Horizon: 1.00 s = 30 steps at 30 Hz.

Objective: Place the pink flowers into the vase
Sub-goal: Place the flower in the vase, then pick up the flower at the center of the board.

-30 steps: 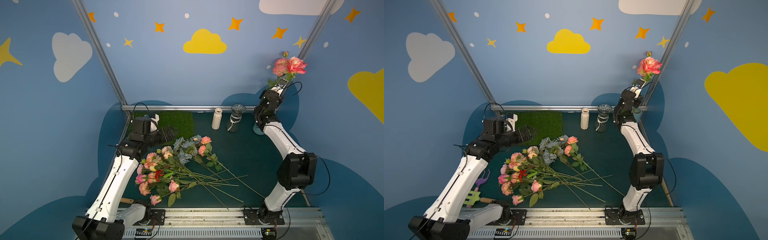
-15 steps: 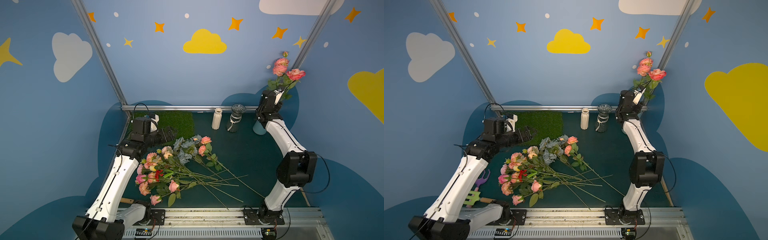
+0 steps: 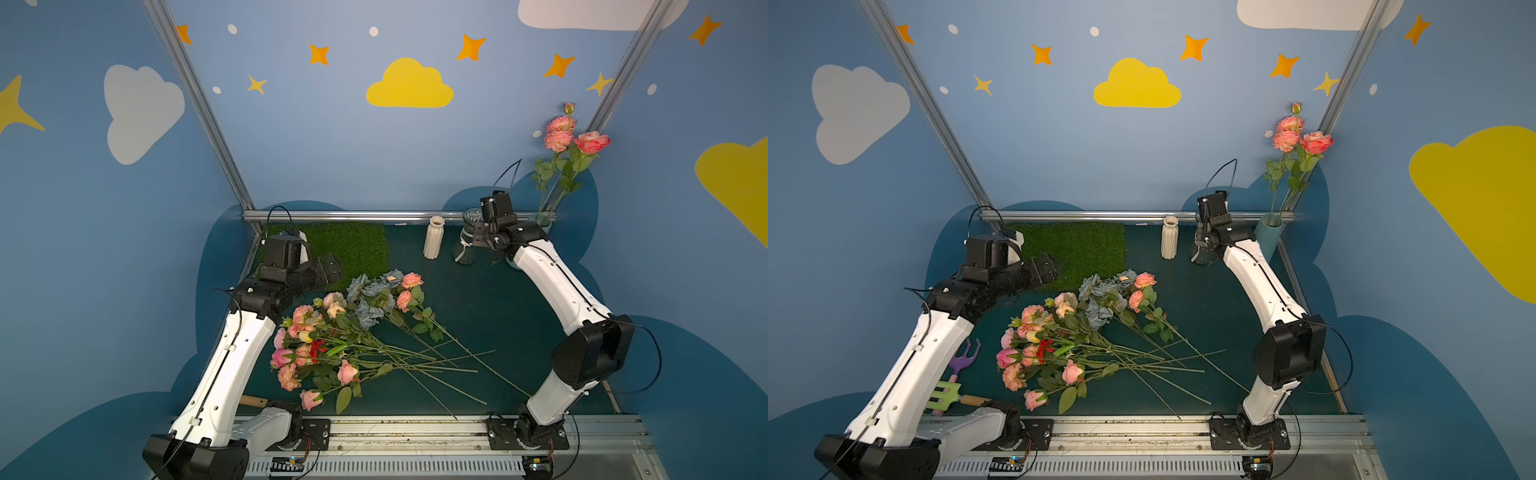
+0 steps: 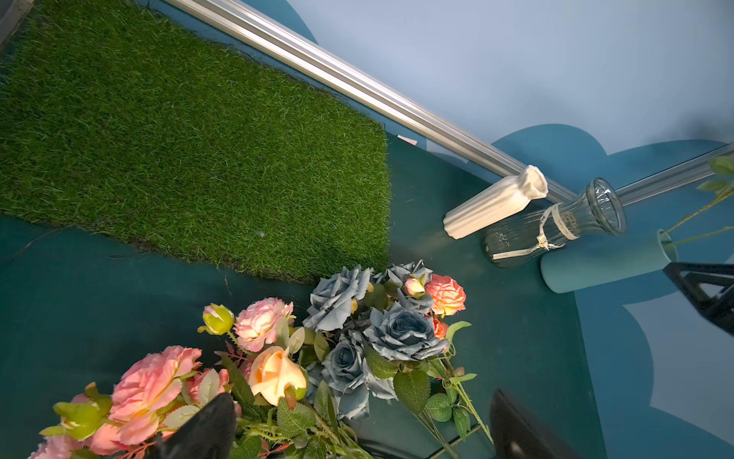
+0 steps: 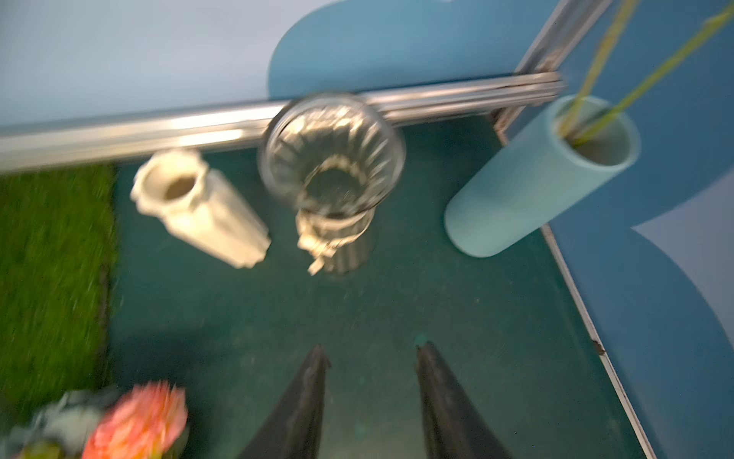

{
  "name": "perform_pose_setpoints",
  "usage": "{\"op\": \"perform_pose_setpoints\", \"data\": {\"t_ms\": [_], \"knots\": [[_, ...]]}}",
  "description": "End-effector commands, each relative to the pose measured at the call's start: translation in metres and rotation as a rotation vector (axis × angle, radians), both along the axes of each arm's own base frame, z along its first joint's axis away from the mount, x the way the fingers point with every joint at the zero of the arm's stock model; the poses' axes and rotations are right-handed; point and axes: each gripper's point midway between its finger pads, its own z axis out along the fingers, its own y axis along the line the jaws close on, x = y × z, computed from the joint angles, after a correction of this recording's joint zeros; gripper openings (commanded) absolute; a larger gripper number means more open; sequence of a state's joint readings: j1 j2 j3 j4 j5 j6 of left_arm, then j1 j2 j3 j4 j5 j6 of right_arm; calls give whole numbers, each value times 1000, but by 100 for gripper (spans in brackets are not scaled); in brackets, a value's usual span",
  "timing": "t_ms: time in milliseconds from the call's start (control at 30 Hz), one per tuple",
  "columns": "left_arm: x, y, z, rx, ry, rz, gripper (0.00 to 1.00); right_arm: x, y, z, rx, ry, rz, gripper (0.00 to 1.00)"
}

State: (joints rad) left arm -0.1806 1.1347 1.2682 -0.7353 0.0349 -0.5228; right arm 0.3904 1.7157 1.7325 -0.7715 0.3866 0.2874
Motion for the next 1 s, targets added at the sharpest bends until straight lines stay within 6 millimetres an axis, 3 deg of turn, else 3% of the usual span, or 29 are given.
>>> {"op": "perform_pose_setpoints", "data": {"t_ms": [0,67,200,300,600,767,967], "knots": [[-3,8,4,22,-4,35,100,-43,34,-42,42,252,185,16],[-6,16,4,29,-13,79,100,-62,39,-62,13,361,223,8],[-10,26,8,38,-36,120,100,-102,42,-101,-37,593,263,9],[-8,24,6,17,-20,113,100,-126,45,-128,-53,668,291,13],[-2,25,-2,-57,7,110,100,-184,71,-159,46,796,407,22],[-4,27,-2,-55,2,114,100,-197,78,-175,57,832,431,25],[-5,25,-5,-59,8,107,100,-194,81,-193,44,818,429,28]]}}
